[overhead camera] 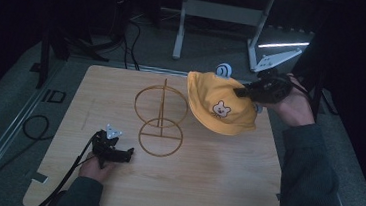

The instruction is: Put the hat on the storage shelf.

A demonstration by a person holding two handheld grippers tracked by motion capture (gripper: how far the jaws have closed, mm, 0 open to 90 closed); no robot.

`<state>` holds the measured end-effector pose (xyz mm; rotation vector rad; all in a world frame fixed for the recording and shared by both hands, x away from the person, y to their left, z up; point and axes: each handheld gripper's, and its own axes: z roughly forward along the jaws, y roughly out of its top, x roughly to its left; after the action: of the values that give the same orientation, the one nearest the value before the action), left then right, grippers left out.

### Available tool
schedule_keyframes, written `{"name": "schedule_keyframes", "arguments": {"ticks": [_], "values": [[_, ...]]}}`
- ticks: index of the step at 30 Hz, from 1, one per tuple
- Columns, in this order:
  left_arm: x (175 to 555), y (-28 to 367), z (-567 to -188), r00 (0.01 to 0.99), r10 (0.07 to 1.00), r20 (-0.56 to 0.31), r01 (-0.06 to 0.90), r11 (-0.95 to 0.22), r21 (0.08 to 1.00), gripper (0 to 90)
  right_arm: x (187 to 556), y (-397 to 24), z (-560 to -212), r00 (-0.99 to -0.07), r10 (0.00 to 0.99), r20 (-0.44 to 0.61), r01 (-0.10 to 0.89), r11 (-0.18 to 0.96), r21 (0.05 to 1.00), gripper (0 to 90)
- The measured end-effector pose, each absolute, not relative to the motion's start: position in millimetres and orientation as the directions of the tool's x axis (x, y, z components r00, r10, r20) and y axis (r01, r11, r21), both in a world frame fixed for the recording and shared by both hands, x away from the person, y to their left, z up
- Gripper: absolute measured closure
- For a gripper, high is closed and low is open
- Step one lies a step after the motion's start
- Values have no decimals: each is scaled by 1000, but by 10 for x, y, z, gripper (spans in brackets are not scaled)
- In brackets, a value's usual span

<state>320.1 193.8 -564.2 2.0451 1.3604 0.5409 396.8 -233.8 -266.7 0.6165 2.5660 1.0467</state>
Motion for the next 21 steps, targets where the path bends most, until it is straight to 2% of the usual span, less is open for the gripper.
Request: {"name": "schedule_keyframes", "arguments": {"ticks": [21], "values": [[3201,1938,-5642,386,922,-1,670,-280,687,19,3951,-2354,-2665,-875,481,-60,234,527,817,817]]}}
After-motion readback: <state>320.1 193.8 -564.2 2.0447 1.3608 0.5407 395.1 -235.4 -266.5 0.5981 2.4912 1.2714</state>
